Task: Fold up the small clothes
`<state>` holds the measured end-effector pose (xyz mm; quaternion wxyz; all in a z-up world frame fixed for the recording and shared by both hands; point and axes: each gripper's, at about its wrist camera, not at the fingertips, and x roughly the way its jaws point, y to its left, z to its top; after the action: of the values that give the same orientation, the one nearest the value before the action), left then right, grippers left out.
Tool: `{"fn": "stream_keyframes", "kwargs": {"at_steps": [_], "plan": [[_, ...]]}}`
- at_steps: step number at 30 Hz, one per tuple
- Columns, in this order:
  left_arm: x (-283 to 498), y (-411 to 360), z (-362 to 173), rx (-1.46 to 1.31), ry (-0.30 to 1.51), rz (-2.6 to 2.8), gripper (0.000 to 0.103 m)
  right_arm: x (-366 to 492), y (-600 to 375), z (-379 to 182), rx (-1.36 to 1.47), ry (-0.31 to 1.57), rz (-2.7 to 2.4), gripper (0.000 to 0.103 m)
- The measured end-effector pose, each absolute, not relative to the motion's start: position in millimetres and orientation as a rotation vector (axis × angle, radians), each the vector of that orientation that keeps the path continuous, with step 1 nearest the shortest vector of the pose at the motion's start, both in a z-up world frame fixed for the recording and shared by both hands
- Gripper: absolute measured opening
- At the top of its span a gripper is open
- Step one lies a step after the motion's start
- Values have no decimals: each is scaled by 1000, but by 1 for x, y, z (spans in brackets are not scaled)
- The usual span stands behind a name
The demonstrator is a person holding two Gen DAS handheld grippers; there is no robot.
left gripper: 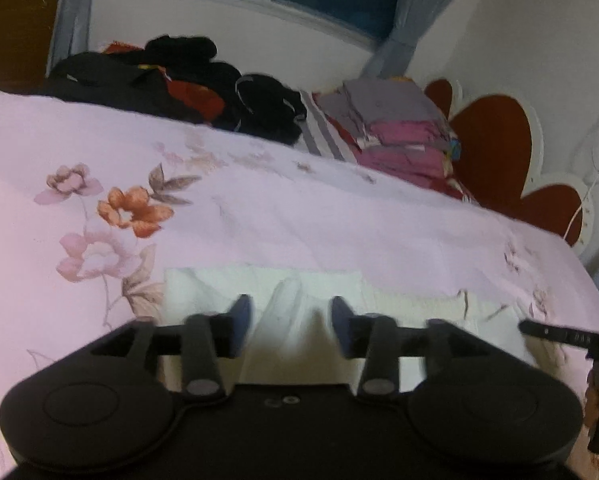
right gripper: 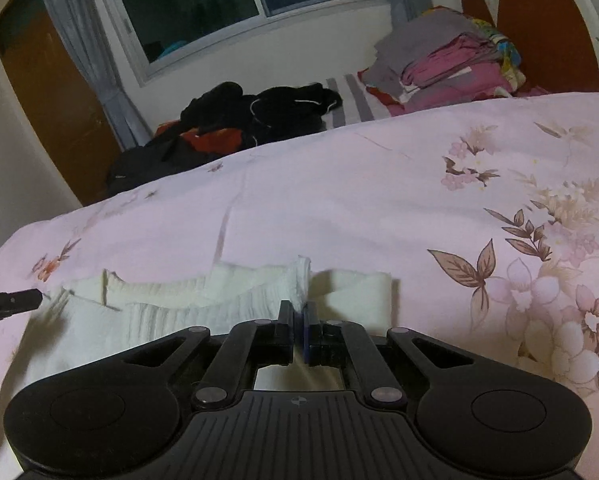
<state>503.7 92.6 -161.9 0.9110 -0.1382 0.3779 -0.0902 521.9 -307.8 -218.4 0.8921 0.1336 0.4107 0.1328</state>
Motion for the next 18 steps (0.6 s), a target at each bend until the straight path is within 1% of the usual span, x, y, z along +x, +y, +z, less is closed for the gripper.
{"fn": "stream_keyframes", "kwargs": {"at_steps": [4, 5, 6, 7, 8, 9, 10, 11, 12, 13, 14, 18], "plan": [[509, 85, -171, -254, 808, -207, 54, 527, -306, -221, 266, 865, 281, 3], [512, 83, -174, -250, 821, -208, 53, 527, -306, -222, 263, 867, 280, 11], [514, 83, -177, -248, 830, -206, 52, 527, -306, -223, 263, 868, 281, 26], [515, 82, -179, -246, 837, -205, 50, 528, -306, -223, 265, 864, 284, 34], [516, 82, -180, -242, 835, -204, 37, 527, -306, -225, 264, 860, 284, 42], [516, 83, -180, -239, 830, -201, 11, 527, -305, -225, 262, 855, 288, 42], [515, 83, -180, -242, 830, -198, 4, 528, -304, -225, 256, 856, 288, 42], [514, 83, -179, -242, 826, -196, 4, 528, -302, -225, 246, 858, 289, 37], [512, 82, -177, -230, 815, -199, 4, 529, -300, -226, 238, 866, 303, 18], [509, 80, -175, -211, 797, -201, 4, 529, -299, -227, 236, 877, 315, 10], [504, 80, -171, -203, 769, -197, 3, 528, -298, -227, 229, 878, 319, 4], [493, 89, -153, -256, 649, -144, 3, 521, -301, -216, 242, 796, 312, 3]]}}
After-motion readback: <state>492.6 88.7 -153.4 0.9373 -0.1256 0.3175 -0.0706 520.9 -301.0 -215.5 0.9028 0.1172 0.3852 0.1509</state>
